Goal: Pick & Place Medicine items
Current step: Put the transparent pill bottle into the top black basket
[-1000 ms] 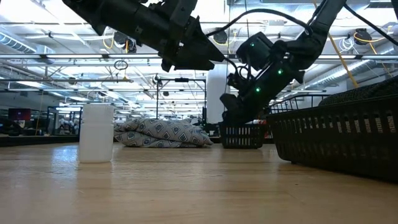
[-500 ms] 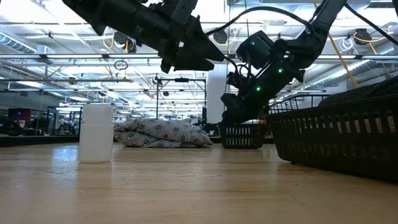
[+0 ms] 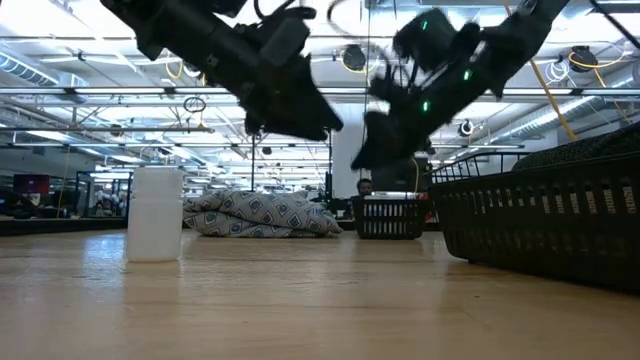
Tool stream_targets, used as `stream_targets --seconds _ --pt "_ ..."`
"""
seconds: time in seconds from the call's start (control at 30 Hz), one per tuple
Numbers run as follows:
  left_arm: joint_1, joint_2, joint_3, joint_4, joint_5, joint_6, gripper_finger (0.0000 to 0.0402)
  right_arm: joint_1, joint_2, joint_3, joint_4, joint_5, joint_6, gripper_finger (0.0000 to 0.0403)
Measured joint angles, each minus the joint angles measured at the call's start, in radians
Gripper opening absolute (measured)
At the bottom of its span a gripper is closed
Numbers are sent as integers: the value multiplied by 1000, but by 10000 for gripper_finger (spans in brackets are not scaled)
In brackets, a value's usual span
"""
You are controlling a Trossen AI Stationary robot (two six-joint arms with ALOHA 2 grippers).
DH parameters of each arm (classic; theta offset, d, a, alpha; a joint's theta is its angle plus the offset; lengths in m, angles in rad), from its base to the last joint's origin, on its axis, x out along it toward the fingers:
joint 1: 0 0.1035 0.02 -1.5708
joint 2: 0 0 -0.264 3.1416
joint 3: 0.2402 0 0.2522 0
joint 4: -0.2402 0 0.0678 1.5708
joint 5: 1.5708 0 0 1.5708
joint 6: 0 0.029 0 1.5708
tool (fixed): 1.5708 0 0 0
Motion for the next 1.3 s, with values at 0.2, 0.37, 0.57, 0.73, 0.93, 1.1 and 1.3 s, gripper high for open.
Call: stream_targets --seconds 0.2,0.37,0.57,0.73,0.93,1.1,1.3 --pt "-30 -46 0 -221 69 -25 230 145 -205 0 -152 -2 -12 218" --pt "-104 -65 0 -423 -29 -92 230 284 -376 -1 -268 1 23 217" --pt "-239 -122 0 -743 -192 -244 230 435 -513 -103 -194 5 63 211" --pt "-354 -234 0 -917 -295 -427 230 504 -564 -242 3 7 43 204" --pt "-487 -296 -1 -910 -301 -594 230 528 -590 -373 242 7 -1 203" --pt "-545 -255 -1 -876 -274 -625 230 529 -619 -388 288 4 -22 203" --pt "-555 -143 -1 -835 -186 -707 230 530 -622 -388 285 1 -30 203"
